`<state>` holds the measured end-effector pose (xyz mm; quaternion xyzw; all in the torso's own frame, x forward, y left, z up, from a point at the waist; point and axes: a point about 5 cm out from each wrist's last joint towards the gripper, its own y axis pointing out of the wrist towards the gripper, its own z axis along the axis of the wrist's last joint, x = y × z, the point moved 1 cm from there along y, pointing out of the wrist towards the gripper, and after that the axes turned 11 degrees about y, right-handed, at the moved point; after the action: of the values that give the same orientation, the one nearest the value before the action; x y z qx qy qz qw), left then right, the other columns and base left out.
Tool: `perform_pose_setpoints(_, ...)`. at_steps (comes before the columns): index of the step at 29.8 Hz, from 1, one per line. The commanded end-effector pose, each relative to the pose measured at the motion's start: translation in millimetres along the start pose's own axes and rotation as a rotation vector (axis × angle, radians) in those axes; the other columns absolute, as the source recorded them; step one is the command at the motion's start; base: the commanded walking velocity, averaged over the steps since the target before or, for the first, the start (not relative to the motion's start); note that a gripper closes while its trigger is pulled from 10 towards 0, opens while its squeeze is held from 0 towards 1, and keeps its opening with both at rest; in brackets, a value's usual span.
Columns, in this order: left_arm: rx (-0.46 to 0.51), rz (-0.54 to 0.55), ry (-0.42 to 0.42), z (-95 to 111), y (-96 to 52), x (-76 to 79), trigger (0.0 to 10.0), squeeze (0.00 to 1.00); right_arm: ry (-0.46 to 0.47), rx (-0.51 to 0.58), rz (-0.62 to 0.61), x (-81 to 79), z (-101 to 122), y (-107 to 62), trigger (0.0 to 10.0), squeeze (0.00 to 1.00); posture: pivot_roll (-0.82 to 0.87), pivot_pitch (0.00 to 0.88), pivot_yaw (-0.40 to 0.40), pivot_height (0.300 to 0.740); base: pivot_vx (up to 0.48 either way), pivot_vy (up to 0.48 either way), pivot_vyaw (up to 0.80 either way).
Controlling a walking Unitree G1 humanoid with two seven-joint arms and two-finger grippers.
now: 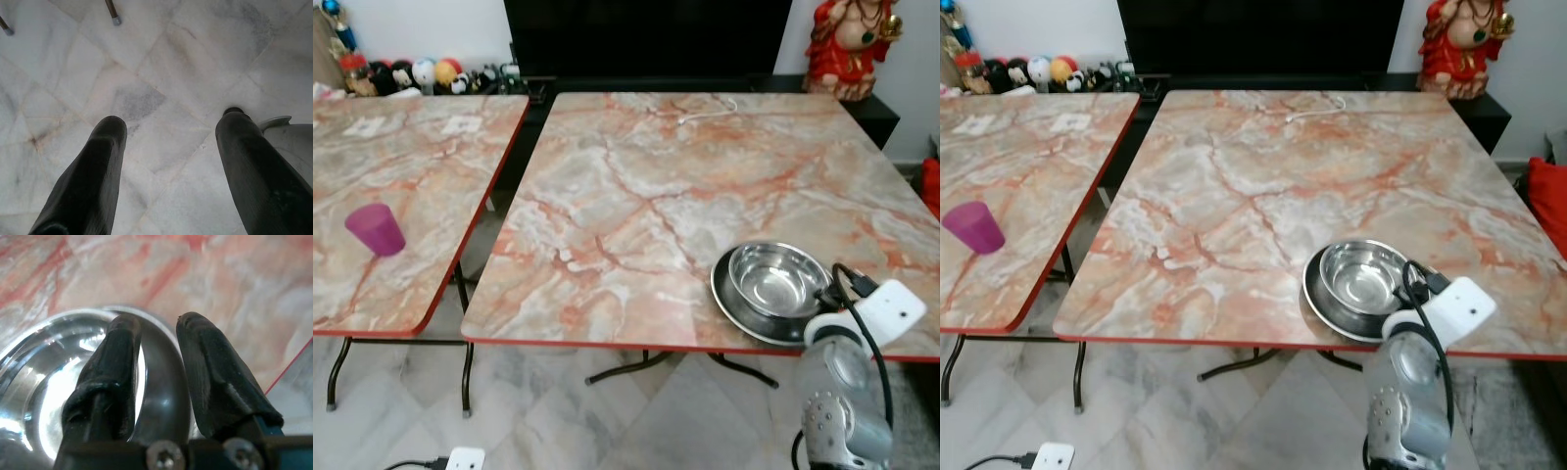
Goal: Setting the table
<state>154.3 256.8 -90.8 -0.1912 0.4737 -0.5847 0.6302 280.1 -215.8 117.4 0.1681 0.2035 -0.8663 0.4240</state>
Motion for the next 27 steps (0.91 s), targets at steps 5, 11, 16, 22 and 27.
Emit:
perform_pose_setpoints(5,0.002,-0.003,-0.019,-2.2,-0.8,1.6,10.0,0.0,-0.122,0.116,0.321,-35.8,14.0,-3.4,10.0,0.0,-0.12,0.033,0.014,0.74,0.0,0.0,0.0)
perform_pose_setpoints(11,0.006,0.001,-0.032,-0.8,-0.5,1.8,10.0,0.0,-0.242,0.089,0.572,-52.6,11.1,-1.3,10.0,0.0,-0.11,0.029,0.003,0.74,0.0,0.0,0.0)
perform_pose_setpoints(16,0.007,0.0,-0.036,-0.1,-0.4,2.7,10.0,0.0,-0.295,0.081,0.644,-55.0,7.8,0.0,10.0,0.0,-0.12,0.033,-0.001,0.74,0.0,0.0,0.0)
perform_pose_setpoints(22,-0.004,0.001,-0.051,-3.0,-0.9,2.8,10.0,0.0,-0.275,0.043,0.708,-65.5,-8.4,-8.1,10.0,0.0,-0.11,0.03,0.0,0.74,0.0,0.164,0.0)
perform_pose_setpoints(27,-0.019,0.003,-0.044,-12.0,-3.0,-5.3,10.0,0.0,-0.298,0.057,0.736,-68.7,-13.7,-13.5,10.0,0.0,-0.1,0.019,0.003,0.74,0.0,0.398,0.0)
